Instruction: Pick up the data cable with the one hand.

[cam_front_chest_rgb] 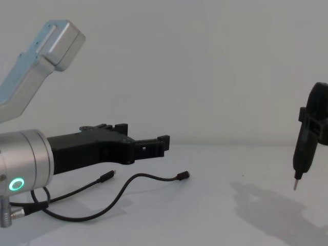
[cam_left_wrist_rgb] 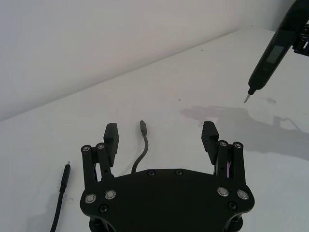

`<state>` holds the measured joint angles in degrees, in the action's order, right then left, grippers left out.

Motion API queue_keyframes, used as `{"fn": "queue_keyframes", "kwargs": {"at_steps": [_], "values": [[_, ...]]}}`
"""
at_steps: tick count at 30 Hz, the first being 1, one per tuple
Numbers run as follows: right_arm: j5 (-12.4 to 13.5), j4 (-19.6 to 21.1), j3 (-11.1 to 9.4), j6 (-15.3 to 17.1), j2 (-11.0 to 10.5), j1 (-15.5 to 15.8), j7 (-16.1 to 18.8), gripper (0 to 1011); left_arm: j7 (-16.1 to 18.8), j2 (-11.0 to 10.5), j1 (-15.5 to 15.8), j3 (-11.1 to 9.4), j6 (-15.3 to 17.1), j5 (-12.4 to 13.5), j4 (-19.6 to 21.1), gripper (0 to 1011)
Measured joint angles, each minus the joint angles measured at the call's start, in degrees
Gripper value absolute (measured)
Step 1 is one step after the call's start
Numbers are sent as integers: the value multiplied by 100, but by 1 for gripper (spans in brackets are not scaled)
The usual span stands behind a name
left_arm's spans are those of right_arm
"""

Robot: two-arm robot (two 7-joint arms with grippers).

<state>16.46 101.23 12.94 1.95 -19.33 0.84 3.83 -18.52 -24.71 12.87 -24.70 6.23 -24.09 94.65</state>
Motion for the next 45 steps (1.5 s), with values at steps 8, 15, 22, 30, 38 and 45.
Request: {"fn": "queue_keyframes", "kwargs": {"at_steps": [8, 15, 22, 30, 38, 45], "values": [[0, 0, 0, 0, 0, 0, 0, 274, 0, 0, 0, 0, 0, 0, 0, 1001], [0, 0, 0, 0, 0, 0, 0, 274, 0, 0, 0, 0, 0, 0, 0, 1001], [0, 0, 0, 0, 0, 0, 0, 275, 0, 0, 0, 1, 0, 0, 0, 1001], [0, 0, 0, 0, 0, 0, 0, 275, 0, 0, 0, 0, 0, 0, 0, 1001], [0, 0, 0, 0, 0, 0, 0, 274, 0, 0, 0, 0, 0, 0, 0, 1002], [0, 0, 0, 0, 0, 0, 0, 274, 0, 0, 0, 0, 0, 0, 0, 1001]]}}
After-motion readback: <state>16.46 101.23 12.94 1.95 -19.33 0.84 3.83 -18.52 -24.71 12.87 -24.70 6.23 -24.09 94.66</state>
